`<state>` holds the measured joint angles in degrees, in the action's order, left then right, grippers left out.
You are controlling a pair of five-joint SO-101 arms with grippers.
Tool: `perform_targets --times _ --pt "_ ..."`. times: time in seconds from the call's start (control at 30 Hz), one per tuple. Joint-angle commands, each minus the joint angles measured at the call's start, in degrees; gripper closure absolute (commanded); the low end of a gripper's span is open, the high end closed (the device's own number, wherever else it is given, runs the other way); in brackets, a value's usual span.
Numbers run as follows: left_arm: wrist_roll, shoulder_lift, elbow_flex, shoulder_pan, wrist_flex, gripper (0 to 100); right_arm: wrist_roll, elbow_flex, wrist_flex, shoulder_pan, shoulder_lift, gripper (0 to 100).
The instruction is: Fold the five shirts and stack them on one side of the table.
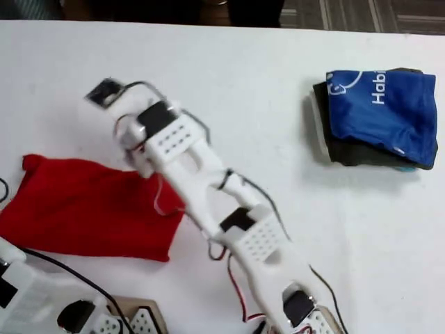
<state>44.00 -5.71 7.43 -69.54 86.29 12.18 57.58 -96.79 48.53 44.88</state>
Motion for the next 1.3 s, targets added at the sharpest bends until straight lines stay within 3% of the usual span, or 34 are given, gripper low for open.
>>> perform_targets --times 0.0,0.37,0.43,0.53,0.6,0.83,1.0,1.27 --pt "-0.1 0.8 -3.7 -0.8 1.1 97 0.0 5.1 -1.1 3.3 2.9 66.0" --pt "-0.3 0.8 -6.2 -0.4 1.1 97 1.1 4.9 -3.4 10.0 14.2 66.9" --pt "-0.4 0.8 -6.2 -0.3 1.1 97 5.0 4.8 -4.2 10.6 15.8 74.1" --pt "-0.4 0.8 -6.2 1.0 1.2 97 7.6 5.2 -4.2 10.1 16.7 98.6" --pt "-1.9 0.8 -6.4 2.4 2.2 97 7.6 5.4 -4.3 8.4 16.4 94.9" --pt "-8.0 0.8 -13.0 13.4 8.8 97 7.6 5.4 -4.4 -3.4 4.4 97.8" --pt "-14.7 0.8 -25.4 25.8 15.3 97 7.6 4.7 -4.4 -13.0 -7.1 97.8" --pt "-24.0 0.9 -43.1 39.8 16.1 97 7.6 2.3 -4.5 -23.1 -20.4 97.8"
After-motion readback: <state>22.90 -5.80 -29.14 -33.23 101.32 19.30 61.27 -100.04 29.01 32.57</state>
